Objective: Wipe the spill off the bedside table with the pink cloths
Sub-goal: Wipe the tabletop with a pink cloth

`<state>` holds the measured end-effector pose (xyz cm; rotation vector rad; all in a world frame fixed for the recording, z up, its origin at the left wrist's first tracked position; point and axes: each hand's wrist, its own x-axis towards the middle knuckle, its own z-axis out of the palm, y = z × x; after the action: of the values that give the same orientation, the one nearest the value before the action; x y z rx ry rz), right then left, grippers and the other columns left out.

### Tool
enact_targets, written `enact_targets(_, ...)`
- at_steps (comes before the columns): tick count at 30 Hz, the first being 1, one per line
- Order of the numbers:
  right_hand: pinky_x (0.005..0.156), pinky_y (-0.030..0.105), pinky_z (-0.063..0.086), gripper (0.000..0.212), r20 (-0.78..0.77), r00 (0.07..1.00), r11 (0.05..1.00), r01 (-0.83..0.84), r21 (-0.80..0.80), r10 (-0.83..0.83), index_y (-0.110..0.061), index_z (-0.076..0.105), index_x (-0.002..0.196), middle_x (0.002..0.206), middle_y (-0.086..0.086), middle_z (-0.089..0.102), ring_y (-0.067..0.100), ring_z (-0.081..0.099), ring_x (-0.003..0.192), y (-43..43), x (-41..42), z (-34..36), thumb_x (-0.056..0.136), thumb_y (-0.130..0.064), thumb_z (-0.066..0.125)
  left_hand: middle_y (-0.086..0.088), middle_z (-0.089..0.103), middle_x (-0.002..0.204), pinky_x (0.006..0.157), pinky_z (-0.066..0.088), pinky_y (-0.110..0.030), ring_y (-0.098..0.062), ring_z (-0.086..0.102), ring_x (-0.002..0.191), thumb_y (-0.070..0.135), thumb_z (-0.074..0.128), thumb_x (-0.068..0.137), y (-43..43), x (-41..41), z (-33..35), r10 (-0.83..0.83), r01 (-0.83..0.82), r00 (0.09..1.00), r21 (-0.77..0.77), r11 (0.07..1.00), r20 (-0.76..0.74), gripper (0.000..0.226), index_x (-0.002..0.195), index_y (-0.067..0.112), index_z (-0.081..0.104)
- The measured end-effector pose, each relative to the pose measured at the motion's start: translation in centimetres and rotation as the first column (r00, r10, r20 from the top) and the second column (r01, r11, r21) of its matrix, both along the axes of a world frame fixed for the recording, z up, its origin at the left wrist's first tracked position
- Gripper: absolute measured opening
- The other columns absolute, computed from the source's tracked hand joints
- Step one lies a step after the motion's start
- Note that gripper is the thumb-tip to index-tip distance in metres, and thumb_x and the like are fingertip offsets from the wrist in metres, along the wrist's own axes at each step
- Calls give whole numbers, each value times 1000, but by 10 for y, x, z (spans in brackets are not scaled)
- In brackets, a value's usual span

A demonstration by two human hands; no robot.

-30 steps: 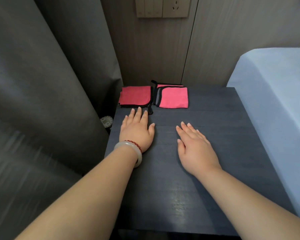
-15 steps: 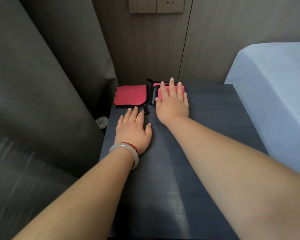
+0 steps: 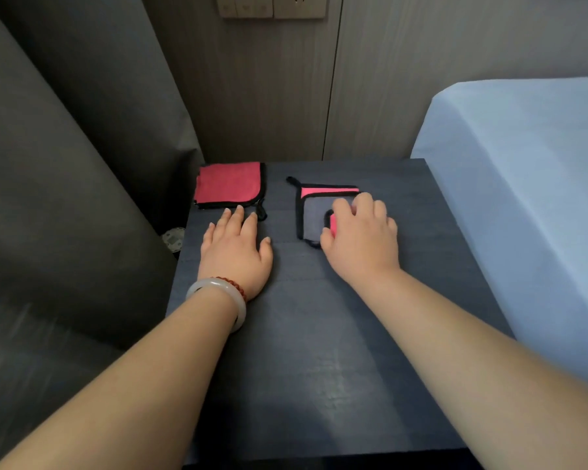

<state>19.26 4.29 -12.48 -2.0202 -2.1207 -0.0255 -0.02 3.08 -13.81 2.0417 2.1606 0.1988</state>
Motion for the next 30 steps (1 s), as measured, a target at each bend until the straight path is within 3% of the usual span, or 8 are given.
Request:
enact_targets(1,99,47,31,44,-23,1000,1000,-22,-22,21,-26,48,129,142,13,37,38,33,130,2,-4,-3,91,-47,46,-2,14,162,121,4,-42,-20,6,149,47,30,98,-1,0,0,3,-3,1000,3,1000,2,60,153,22,24)
enact_targets(3,117,54,9,60,-31,999,986,-36,-160,32,-40,20,151,163,5,3,37,0,148,14,-15,-9,94,-60,29,-2,15,162,121,4,-42,-20,6,149,46,30,98,0,1,-1,3,-3,1000,13,1000,4,60,153,21,24)
enact_targets(5,117,56,-7,63,24,999,957,-16,-290,23,-42,1,153,164,-1,-12,34,-17,148,28,-26,-15,96,-64,13,-2,16,162,121,4,-41,-20,7,149,46,31,98,1,1,-2,2,-2,1000,20,1000,1,60,153,21,25)
enact_targets(13,117,53,-11,59,40,951,927,-288,-239,306,-43,1,153,163,2,-15,22,-18,148,69,-40,-13,98,-50,21,-3,15,162,121,5,-41,-19,7,149,47,31,98,3,-1,-6,3,-3,1000,31,1000,-6,60,152,22,24)
enact_targets(17,118,51,-8,57,19,977,943,-197,-269,210,-45,5,152,164,2,-6,23,-10,150,82,-31,-18,98,-58,13,-3,15,162,121,4,-41,-19,6,149,47,31,98,3,-1,-5,3,-3,1000,36,999,5,60,152,23,24)
enact_targets(24,117,55,-6,59,99,959,889,282,-360,-265,-41,2,154,164,3,-7,29,-10,149,108,39,-11,98,-56,13,-1,7,163,121,2,-41,-19,2,149,42,32,99,1,1,-4,-25,22,999,55,998,43,59,154,26,17)
enact_targets(26,117,56,-6,58,71,980,912,200,-359,-187,-41,2,153,164,1,-8,28,-10,150,102,11,-9,98,-55,14,0,4,163,121,3,-40,-19,1,149,38,32,100,0,2,-4,-43,39,998,69,997,55,58,154,27,14)
enact_targets(30,118,52,-7,54,18,957,915,-270,-299,288,-45,6,152,164,-7,-2,20,-7,150,79,-61,-12,100,-53,16,-1,4,164,120,2,-38,-18,0,149,34,31,100,1,0,-6,-55,51,997,75,996,47,58,155,24,15)
